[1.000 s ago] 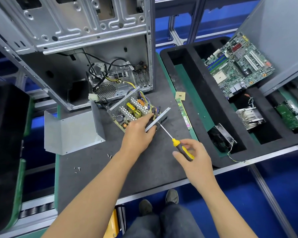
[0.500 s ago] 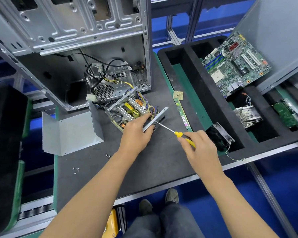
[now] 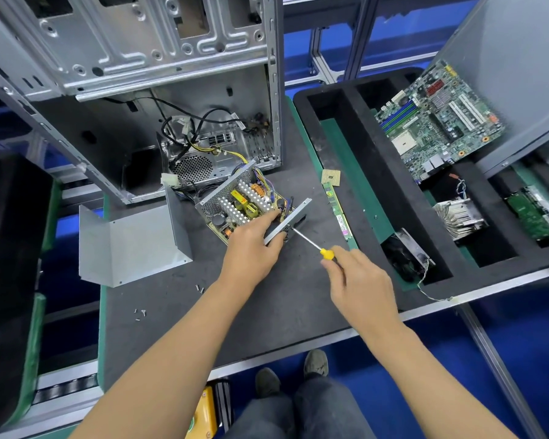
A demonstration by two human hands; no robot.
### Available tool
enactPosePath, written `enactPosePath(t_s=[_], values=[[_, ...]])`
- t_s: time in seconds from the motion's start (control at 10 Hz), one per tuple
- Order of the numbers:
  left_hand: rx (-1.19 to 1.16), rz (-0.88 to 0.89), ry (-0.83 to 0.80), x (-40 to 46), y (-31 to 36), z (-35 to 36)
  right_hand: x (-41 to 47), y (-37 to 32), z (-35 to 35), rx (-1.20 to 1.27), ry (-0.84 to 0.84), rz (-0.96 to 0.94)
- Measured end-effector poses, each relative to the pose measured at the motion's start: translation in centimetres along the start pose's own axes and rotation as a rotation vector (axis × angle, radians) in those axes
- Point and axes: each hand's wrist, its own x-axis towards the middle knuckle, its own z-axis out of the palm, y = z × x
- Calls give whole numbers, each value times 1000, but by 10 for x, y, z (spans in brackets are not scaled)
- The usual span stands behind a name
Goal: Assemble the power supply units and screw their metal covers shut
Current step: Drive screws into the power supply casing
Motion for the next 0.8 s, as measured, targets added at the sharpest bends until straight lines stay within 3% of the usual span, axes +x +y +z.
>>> enactPosePath(t_s=[0.1,0.2,0.3,0.4,0.5,0.6,0.7,0.8], values=[[11,8,4,1,0,0,19,-3,-9,1034,-408,846],[0,-3,-17,2,-1,0,22,6,-12,940,-446,732],[0,4,0,0,-2,1,10,5,-4,5,-73,12],[18,21,-2,0,-2,1,14,3,-2,192,-195,123],[26,36,-6,1,-2,0,30,4,-11,809,-495,668],[15,36,-6,1,-3,1,24,5,-9,436,-372,251],[22,44,15,-1,-3,2,13,-5,-6,-164,-15,-46],[29,47,-2,0,-4,1,22,-1,-6,21,-25,25]])
